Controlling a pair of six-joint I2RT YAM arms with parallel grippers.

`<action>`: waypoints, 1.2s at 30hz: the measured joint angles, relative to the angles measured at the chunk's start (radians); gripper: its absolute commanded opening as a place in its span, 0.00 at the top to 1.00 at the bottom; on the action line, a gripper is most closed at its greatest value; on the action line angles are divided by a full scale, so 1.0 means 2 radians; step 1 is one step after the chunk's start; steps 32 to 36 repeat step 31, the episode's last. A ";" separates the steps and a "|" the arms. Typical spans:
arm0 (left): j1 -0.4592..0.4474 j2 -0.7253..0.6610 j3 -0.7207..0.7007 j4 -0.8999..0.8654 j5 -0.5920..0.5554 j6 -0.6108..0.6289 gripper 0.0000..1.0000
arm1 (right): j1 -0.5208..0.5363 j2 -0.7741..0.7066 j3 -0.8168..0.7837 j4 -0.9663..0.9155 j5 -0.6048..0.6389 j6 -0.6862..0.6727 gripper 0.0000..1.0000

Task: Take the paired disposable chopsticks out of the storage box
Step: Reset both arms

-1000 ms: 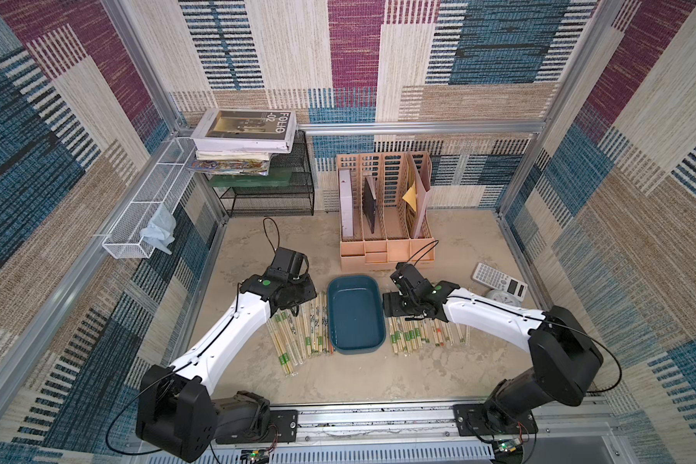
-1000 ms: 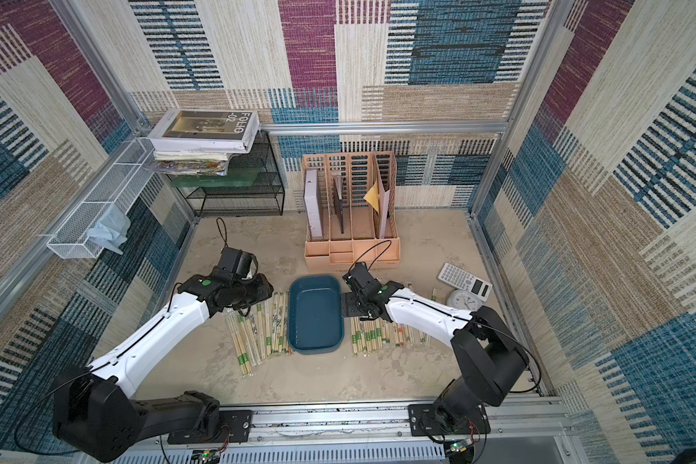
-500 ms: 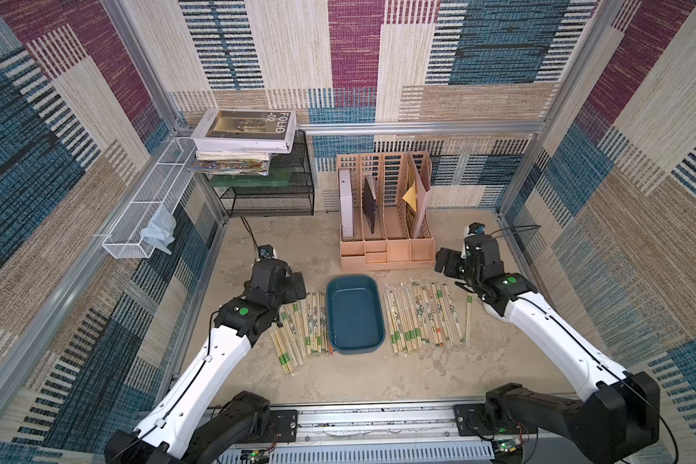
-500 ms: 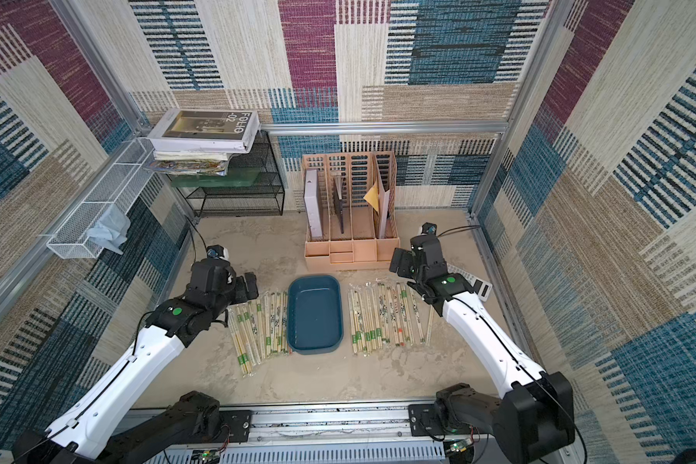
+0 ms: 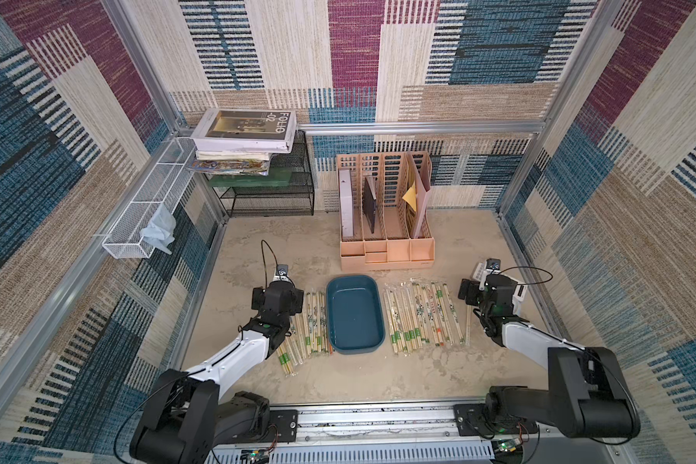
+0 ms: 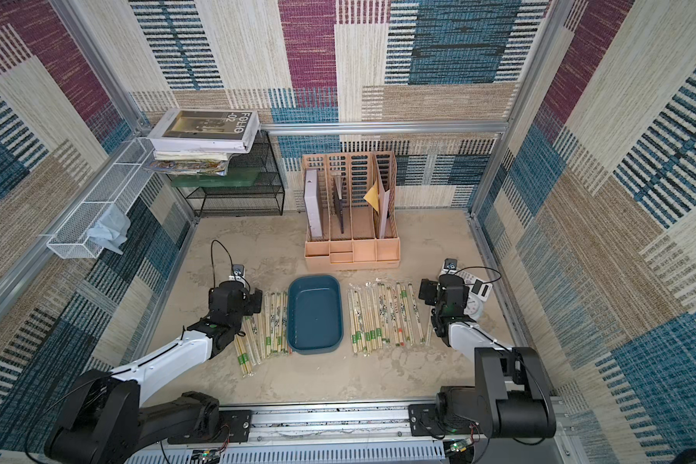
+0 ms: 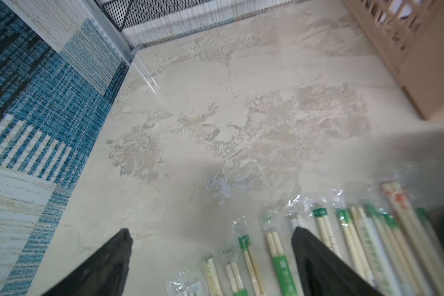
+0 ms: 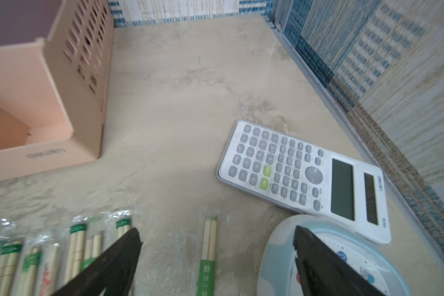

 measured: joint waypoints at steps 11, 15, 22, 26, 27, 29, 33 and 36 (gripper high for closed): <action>0.101 0.099 0.003 0.171 0.109 0.014 0.01 | -0.005 0.074 -0.054 0.242 -0.110 -0.058 0.04; 0.136 0.122 0.026 0.163 0.179 -0.001 0.01 | -0.003 0.073 -0.052 0.257 -0.110 -0.063 0.05; 0.147 0.124 0.038 0.147 0.235 -0.012 0.00 | 0.009 0.072 -0.052 0.263 -0.092 -0.066 0.04; 0.147 0.124 0.038 0.144 0.241 -0.012 0.01 | 0.009 0.073 -0.051 0.263 -0.086 -0.066 0.04; 0.147 0.124 0.038 0.144 0.241 -0.014 0.01 | 0.009 0.075 -0.048 0.261 -0.086 -0.066 0.04; 0.147 0.124 0.038 0.143 0.244 -0.014 0.01 | 0.008 0.076 -0.044 0.261 -0.086 -0.066 0.04; 0.147 0.124 0.038 0.143 0.249 -0.014 0.01 | 0.007 0.075 -0.046 0.263 -0.086 -0.066 0.04; 0.147 0.124 0.038 0.143 0.249 -0.014 0.01 | 0.007 0.075 -0.046 0.263 -0.086 -0.066 0.04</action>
